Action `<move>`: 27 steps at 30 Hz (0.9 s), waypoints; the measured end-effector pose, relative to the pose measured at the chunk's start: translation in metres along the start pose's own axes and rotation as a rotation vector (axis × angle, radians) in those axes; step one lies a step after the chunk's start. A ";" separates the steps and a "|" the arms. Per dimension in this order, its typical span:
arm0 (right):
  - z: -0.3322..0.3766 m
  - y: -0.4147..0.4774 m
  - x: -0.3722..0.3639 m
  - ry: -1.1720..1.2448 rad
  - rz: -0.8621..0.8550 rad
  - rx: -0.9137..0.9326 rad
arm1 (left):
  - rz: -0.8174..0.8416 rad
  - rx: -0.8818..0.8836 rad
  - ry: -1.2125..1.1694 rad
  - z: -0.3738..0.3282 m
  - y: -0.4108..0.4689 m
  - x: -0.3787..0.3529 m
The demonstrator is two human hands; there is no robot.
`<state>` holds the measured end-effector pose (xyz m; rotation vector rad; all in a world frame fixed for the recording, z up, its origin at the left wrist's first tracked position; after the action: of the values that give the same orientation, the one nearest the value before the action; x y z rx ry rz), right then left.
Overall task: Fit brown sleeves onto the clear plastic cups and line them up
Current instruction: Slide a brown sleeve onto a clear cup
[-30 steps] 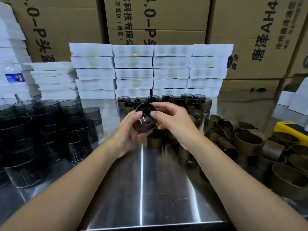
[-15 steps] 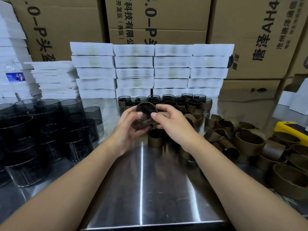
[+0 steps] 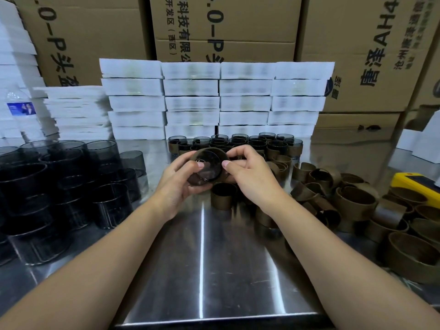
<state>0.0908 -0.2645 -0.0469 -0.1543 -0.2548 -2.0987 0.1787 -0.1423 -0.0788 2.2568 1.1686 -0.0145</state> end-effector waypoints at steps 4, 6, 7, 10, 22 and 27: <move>0.002 0.000 0.000 0.080 0.020 0.015 | -0.028 0.019 -0.056 -0.002 -0.001 -0.003; 0.007 -0.001 0.003 0.115 0.028 0.038 | -0.035 0.033 -0.099 -0.003 -0.002 -0.005; 0.009 -0.002 0.005 0.128 0.029 0.047 | -0.040 0.048 -0.133 -0.003 -0.002 -0.007; 0.011 -0.005 0.006 0.148 0.022 0.050 | -0.015 0.071 -0.250 -0.002 -0.003 -0.013; 0.002 -0.013 -0.012 -0.029 0.076 -0.084 | -0.001 0.094 -0.360 0.002 -0.007 -0.029; 0.003 -0.015 -0.012 -0.080 0.055 -0.061 | 0.007 0.141 -0.257 0.003 -0.008 -0.028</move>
<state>0.0844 -0.2466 -0.0479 -0.2788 -0.2322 -2.0494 0.1562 -0.1607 -0.0776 2.2979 1.0494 -0.3845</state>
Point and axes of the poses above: each hand's wrist, its own y-axis towards the middle knuckle, its own x-axis out of the back of the hand, z = x × y, the point moved 9 cm from there along y, towards the middle knuckle, and after that the axes turned 15 degrees about -x, right-handed, at the moved point
